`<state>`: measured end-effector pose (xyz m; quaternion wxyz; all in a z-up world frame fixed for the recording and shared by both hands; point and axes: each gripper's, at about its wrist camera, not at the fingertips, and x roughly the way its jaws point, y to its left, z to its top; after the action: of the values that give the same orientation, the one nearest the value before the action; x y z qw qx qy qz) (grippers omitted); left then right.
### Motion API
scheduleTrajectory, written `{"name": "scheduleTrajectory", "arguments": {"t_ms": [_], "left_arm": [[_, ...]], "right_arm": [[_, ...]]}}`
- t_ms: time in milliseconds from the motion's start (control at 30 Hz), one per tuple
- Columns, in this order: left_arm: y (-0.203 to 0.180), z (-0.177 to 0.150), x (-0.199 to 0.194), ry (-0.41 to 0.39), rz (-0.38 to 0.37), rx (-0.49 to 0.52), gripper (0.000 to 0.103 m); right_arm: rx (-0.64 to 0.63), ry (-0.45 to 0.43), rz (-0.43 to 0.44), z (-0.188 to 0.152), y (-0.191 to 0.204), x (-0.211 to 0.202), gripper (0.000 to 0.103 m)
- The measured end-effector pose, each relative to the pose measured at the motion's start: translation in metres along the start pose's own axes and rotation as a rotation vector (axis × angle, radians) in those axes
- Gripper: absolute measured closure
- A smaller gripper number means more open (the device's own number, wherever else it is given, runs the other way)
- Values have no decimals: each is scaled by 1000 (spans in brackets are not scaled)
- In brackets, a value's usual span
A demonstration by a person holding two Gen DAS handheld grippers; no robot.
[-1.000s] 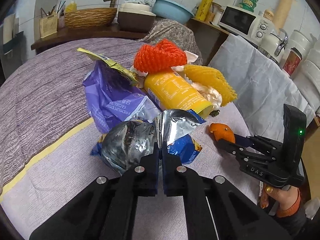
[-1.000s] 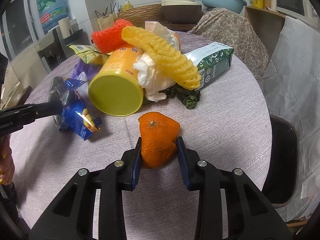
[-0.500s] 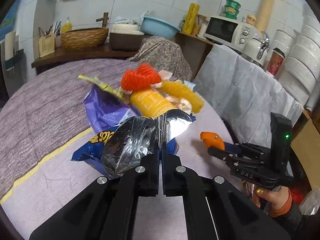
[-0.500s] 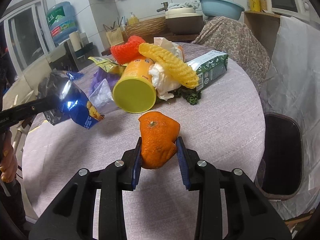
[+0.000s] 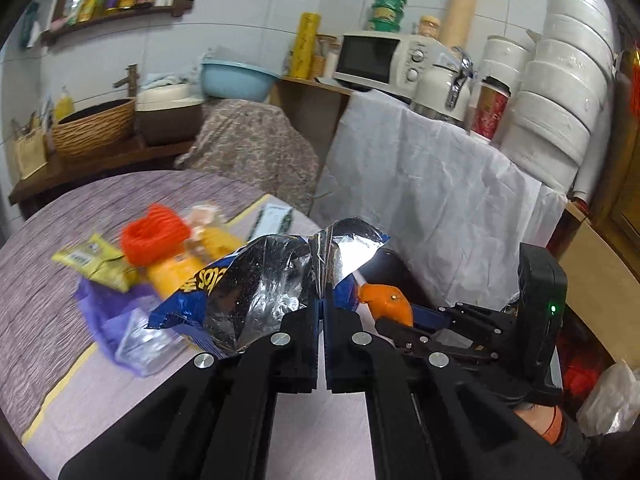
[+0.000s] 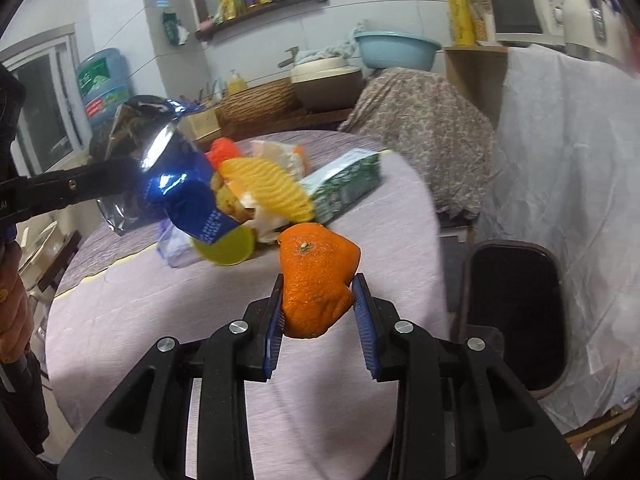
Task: Collect trash
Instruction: 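Carry wrapper and orange peel to the black bin and open both tools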
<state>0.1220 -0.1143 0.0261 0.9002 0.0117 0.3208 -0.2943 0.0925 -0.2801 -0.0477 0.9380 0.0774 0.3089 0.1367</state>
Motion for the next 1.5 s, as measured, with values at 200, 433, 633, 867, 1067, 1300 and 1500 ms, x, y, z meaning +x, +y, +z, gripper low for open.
{"name": "scheduleTrajectory", "arguments": {"t_ms": [200,433,633,867,1067,1300,1500], "left_arm": [[-44,28,55,41,-27,75,100],[-91,47,124,109,-37,139,100],[-113,54,198,205,-33,138,100],[-130,48,275,317,-7,131,100],[-142,31,317,414,-9,110,100],[-152,10,336,494,-42,98,98],[-157,15,317,456,-50,94,50]], "right_arm": [[62,-24,-134,0,-57,-11,70],[205,5,-293,-17,-145,-1,70],[268,41,-348,-30,-183,19,70],[267,78,-367,-44,-198,38,70],[282,136,-368,-61,-205,59,70],[340,169,-369,-84,-219,73,70],[377,171,-390,-94,-226,76,45]]}}
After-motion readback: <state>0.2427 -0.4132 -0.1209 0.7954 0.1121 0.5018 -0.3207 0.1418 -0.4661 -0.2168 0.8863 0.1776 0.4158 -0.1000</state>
